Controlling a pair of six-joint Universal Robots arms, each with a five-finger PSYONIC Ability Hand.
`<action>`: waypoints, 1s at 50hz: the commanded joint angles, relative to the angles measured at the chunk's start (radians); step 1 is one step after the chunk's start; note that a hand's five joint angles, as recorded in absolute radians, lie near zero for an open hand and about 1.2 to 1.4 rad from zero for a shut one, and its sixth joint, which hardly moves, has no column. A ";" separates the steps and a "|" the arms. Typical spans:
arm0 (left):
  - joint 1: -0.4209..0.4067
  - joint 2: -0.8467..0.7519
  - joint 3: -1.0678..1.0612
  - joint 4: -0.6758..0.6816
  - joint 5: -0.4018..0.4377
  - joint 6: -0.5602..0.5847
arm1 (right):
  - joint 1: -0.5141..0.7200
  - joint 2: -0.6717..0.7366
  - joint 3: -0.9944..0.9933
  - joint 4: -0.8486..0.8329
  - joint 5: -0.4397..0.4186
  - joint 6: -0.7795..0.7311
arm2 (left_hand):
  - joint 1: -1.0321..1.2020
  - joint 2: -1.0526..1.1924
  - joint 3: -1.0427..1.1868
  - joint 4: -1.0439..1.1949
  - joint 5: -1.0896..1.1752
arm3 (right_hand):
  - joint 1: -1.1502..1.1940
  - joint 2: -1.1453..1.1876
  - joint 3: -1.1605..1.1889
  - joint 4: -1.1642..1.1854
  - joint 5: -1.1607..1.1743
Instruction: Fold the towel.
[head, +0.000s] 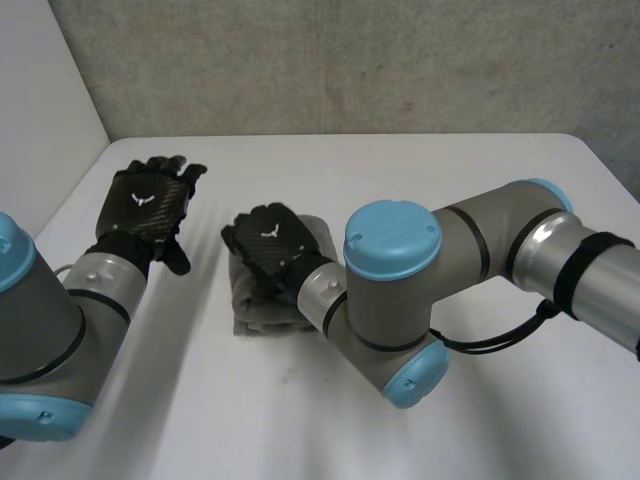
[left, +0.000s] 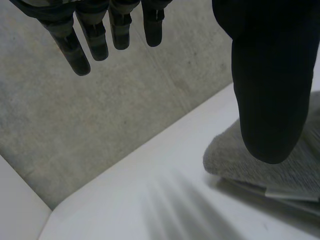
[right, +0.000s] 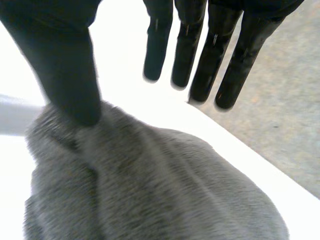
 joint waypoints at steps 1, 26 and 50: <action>-0.013 -0.012 0.084 -0.001 0.000 -0.039 | -0.044 -0.144 0.057 -0.004 0.086 0.062 | 0.014 0.022 0.021 0.020 -0.018 | -0.358 -0.436 -0.449 -0.446 -0.453; -0.093 -0.450 0.379 -0.228 0.002 -0.295 | -0.205 0.123 -0.020 0.097 -0.029 0.260 | 0.020 0.028 0.027 0.026 -0.012 | -0.358 -0.436 -0.449 -0.446 -0.453; -0.082 -0.058 0.412 -0.300 0.003 -0.247 | -0.254 -0.281 -0.018 0.100 0.122 0.156 | 0.009 0.016 0.015 0.014 -0.024 | -0.358 -0.436 -0.449 -0.446 -0.453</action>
